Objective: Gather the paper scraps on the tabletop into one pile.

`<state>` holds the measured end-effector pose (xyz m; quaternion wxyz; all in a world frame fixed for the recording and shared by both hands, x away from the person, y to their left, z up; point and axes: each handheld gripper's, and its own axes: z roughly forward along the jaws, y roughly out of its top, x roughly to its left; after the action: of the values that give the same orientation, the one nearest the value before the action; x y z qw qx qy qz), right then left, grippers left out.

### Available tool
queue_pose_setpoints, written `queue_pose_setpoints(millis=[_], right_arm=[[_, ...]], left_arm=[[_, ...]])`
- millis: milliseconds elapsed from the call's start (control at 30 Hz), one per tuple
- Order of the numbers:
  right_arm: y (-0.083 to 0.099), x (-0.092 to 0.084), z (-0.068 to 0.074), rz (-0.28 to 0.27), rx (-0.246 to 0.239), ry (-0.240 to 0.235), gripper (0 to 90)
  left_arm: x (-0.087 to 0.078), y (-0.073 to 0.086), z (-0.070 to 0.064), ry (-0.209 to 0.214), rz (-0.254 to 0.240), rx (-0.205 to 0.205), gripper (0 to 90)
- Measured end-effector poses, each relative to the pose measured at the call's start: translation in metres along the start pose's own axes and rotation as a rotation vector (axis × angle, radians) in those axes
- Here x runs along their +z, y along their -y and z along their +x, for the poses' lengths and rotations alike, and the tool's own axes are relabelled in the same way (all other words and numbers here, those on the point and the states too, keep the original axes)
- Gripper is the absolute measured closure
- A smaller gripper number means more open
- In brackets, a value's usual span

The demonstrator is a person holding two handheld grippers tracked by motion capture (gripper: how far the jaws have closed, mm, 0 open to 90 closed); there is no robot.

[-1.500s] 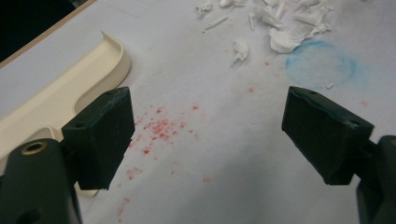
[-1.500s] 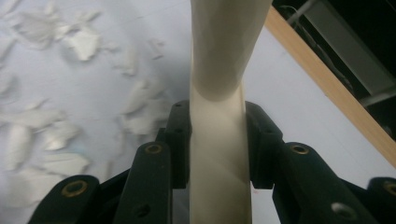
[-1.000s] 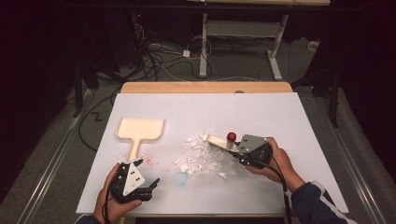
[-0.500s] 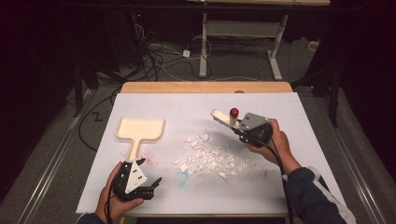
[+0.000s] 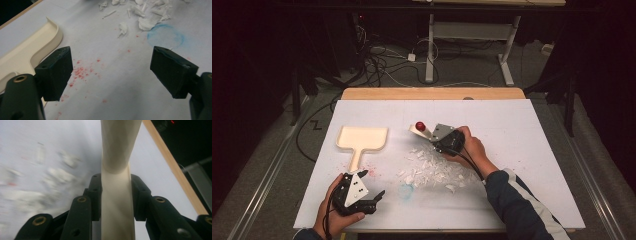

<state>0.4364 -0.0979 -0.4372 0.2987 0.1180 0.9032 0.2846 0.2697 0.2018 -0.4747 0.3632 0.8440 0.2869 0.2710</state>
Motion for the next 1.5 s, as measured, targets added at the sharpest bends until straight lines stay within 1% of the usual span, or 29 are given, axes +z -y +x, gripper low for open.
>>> queue_pose_setpoints(millis=[67, 100, 133, 200, 233, 267, 300, 333, 400, 500, 533, 567, 700, 733, 767, 833, 867, 900, 933, 1000, 1100, 1133, 1167, 1200, 1233, 1267, 1400, 1467, 1500], right_arm=[[-0.003, -0.003, 0.007, -0.051, -0.026, -0.066, 68.5], [-0.003, -0.003, 0.007, -0.051, -0.026, -0.066, 68.5], [-0.003, -0.008, 0.015, -0.076, -0.085, -0.12, 68.4], [-0.002, -0.014, 0.024, -0.095, -0.103, -0.146, 68.3], [-0.001, -0.017, 0.026, -0.096, -0.141, -0.167, 68.3], [-0.001, -0.017, 0.026, -0.096, -0.141, -0.167, 68.3], [0.003, -0.026, 0.031, -0.123, -0.154, -0.198, 68.3], [0.003, -0.026, 0.031, -0.123, -0.154, -0.198, 68.3], [0.008, -0.036, 0.032, -0.147, -0.177, -0.231, 68.4], [0.014, -0.048, 0.031, -0.167, -0.17, -0.206, 68.6], [0.019, -0.055, 0.027, -0.19, -0.141, -0.205, 68.6], [0.019, -0.055, 0.027, -0.19, -0.141, -0.205, 68.6], [0.028, -0.072, 0.015, -0.226, -0.077, -0.155, 68.6], [0.034, -0.081, 0.008, -0.231, -0.046, -0.124, 68.5], [0.034, -0.081, 0.008, -0.231, -0.046, -0.124, 68.5], [0.041, -0.088, 0.002, -0.228, -0.017, -0.095, 68.5], [0.048, -0.093, -0.005, -0.217, 0.027, -0.072, 68.6], [0.052, -0.094, -0.008, -0.21, 0.047, -0.058, 68.5], [0.052, -0.094, -0.008, -0.21, 0.047, -0.058, 68.5], [0.06, -0.097, -0.016, -0.182, 0.108, -0.055, 68.5], [0.073, -0.102, -0.028, -0.144, 0.204, -0.009, 68.5], [0.077, -0.104, -0.031, -0.134, 0.236, 0.015, 68.5], [0.084, -0.108, -0.038, -0.105, 0.29, 0.046, 68.5], [0.084, -0.108, -0.038, -0.105, 0.29, 0.046, 68.5], [0.089, -0.11, -0.042, -0.059, 0.329, 0.082, 68.5], [0.089, -0.11, -0.042, -0.059, 0.329, 0.082, 68.5], [0.093, -0.102, -0.042, 0.062, 0.313, 0.179, 68.5], [0.093, -0.093, -0.04, 0.094, 0.324, 0.153, 68.5], [0.093, -0.09, -0.038, 0.094, 0.325, 0.143, 68.5]], left_arm=[[-0.001, 0.0, -0.001, 0.004, -0.005, -0.006, 17.7], [-0.002, 0.0, -0.001, 0.001, -0.007, -0.003, 17.7], [-0.003, 0.001, -0.002, 0.002, -0.005, -0.004, 17.7], [-0.003, 0.001, -0.001, 0.0, -0.003, -0.008, 17.6], [-0.003, 0.001, -0.001, 0.0, -0.003, -0.008, 17.7], [-0.003, 0.0, -0.001, -0.001, -0.004, -0.008, 17.7], [-0.002, 0.0, -0.001, 0.001, -0.002, -0.008, 17.7], [-0.002, 0.0, -0.002, 0.002, -0.002, -0.007, 17.7], [-0.001, 0.0, -0.003, 0.008, 0.005, 0.001, 18.1], [0.0, -0.001, -0.004, 0.011, 0.009, 0.008, 18.1], [0.001, -0.002, -0.005, 0.011, 0.008, 0.01, 18.1], [0.001, -0.002, -0.005, 0.012, 0.008, 0.011, 18.1], [0.002, -0.003, -0.005, 0.016, 0.014, 0.015, 18.1], [0.003, -0.003, -0.005, 0.017, 0.014, 0.015, 18.1], [0.003, -0.003, -0.005, 0.018, 0.014, 0.017, 18.1], [0.003, -0.003, -0.005, 0.017, 0.017, 0.021, 18.1], [0.004, -0.004, -0.005, 0.017, 0.016, 0.022, 18.1], [0.004, -0.004, -0.005, 0.019, 0.015, 0.024, 18.1], [0.003, -0.004, -0.006, 0.024, 0.01, 0.024, 18.1], [0.003, -0.005, -0.006, 0.028, 0.003, 0.023, 18.2], [0.002, -0.005, -0.006, 0.029, 0.001, 0.026, 18.2], [0.002, -0.005, -0.006, 0.03, 0.001, 0.025, 18.2], [0.002, -0.005, -0.006, 0.03, 0.001, 0.026, 18.2], [0.003, -0.005, -0.006, 0.03, 0.002, 0.028, 18.2], [0.003, -0.005, -0.006, 0.032, 0.004, 0.03, 18.2], [0.003, -0.005, -0.006, 0.037, 0.002, 0.03, 18.2], [0.004, -0.006, -0.007, 0.042, 0.005, 0.036, 18.6], [0.004, -0.007, -0.007, 0.044, 0.004, 0.04, 18.6], [0.005, -0.007, -0.007, 0.045, 0.003, 0.04, 18.6]])
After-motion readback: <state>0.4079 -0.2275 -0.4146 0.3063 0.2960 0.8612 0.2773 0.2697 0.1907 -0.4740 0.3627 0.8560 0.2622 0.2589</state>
